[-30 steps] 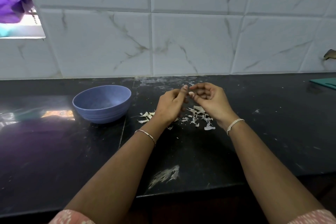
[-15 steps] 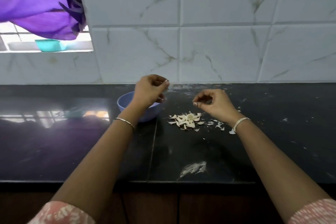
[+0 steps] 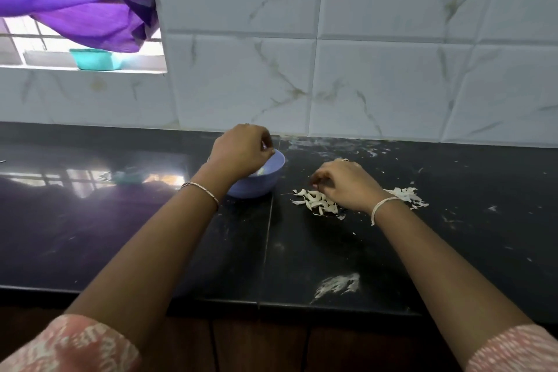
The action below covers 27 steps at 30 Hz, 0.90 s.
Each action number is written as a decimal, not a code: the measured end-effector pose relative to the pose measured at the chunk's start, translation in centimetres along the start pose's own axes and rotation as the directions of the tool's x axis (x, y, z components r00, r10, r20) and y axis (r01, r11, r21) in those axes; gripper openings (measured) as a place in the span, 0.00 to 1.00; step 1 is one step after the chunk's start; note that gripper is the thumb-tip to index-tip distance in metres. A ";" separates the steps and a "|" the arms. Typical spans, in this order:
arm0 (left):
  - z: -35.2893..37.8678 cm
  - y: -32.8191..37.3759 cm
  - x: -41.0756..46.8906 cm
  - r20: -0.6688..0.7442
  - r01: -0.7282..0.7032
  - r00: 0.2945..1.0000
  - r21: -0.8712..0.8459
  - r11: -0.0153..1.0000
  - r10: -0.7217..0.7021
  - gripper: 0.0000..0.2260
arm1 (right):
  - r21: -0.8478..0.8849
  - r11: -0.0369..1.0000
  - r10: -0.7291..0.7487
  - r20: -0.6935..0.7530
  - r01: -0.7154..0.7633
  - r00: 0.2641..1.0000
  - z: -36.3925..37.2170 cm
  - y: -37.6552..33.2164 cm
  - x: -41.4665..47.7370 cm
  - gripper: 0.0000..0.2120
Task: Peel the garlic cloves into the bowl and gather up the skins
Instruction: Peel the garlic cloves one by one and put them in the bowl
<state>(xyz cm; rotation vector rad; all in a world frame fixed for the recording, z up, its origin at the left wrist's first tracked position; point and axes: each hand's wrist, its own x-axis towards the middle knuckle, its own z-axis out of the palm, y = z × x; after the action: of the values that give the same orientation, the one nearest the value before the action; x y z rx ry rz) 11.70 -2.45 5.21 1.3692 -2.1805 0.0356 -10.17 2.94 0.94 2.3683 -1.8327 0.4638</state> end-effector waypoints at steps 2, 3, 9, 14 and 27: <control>0.3 0.7 0.1 0.013 -0.012 1.000 -0.031 0.999 0.013 0.07 | -0.094 0.994 -0.047 0.051 0.051 0.998 0.3 -0.9 0.9 0.11; 0.5 1.0 0.1 0.013 -0.010 1.000 -0.051 0.999 0.011 0.07 | -0.139 0.988 -0.064 0.069 0.073 0.996 0.4 -1.3 1.4 0.11; 1.6 1.4 0.1 -0.084 -0.005 0.996 -0.192 0.981 -0.012 0.05 | -0.371 0.917 -0.094 0.153 0.146 0.984 0.9 -3.5 3.3 0.08; 2.7 1.7 -0.6 -0.193 -0.050 0.981 -0.348 0.936 -0.019 0.03 | -0.287 0.952 -0.062 0.159 0.106 0.985 1.4 -3.5 3.9 0.06; 4.9 4.6 -3.0 0.059 -0.172 0.971 -0.491 0.854 0.230 0.11 | 0.967 0.197 0.298 0.097 -0.161 0.949 -2.8 -0.4 -2.3 0.02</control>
<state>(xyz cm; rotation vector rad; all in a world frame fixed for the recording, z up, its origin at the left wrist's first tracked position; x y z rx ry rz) 6.64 0.72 0.92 0.8739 -2.2157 -0.4925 -10.75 5.91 2.90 2.3934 -2.1574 2.4093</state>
